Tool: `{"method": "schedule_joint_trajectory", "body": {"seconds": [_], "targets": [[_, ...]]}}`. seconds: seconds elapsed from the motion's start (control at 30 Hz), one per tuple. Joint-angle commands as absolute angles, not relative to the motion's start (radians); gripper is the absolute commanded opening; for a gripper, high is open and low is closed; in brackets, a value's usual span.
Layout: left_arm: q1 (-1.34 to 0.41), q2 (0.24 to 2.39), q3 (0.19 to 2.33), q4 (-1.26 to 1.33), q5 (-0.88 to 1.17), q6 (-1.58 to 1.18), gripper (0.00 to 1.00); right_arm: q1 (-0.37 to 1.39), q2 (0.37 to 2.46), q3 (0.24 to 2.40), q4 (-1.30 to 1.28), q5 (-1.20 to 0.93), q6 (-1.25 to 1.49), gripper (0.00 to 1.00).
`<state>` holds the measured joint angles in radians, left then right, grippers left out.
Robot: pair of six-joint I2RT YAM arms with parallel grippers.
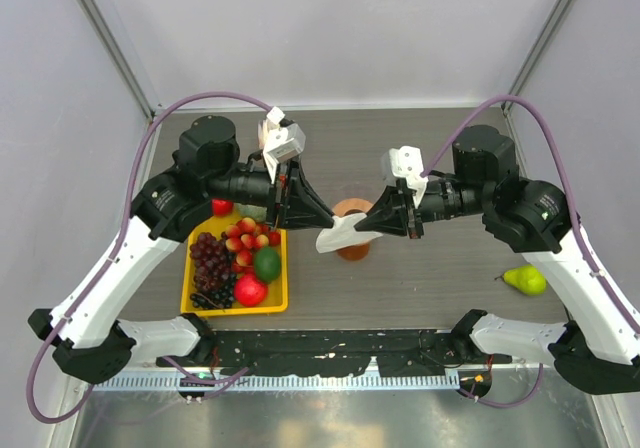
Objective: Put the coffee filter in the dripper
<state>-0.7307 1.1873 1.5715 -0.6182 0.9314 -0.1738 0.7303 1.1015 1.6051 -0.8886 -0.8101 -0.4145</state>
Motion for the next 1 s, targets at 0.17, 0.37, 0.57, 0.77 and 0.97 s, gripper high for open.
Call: {"method": "schedule_joint_trajectory", "body": {"seconds": [0.17,0.37,0.57,0.77,0.97], "targets": [[-0.727,1.184,1.575,-0.552,1.009,-0.209,0.01,0.742,1.094,1.646,-0.890,-0.799,-0.451,0.05],[-0.727,1.172,1.572,-0.549,1.031,-0.212,0.11,0.744,1.092,1.644,-0.902,-0.795,-0.460,0.05],[-0.726,1.170,1.574,-0.546,1.034,-0.215,0.09,0.742,1.088,1.644,-0.905,-0.801,-0.459,0.05],[-0.703,1.178,1.568,-0.517,1.042,-0.250,0.09,0.747,1.085,1.646,-0.917,-0.801,-0.471,0.05],[-0.701,1.181,1.563,-0.495,1.058,-0.267,0.15,0.750,1.088,1.649,-0.917,-0.799,-0.474,0.05]]}}
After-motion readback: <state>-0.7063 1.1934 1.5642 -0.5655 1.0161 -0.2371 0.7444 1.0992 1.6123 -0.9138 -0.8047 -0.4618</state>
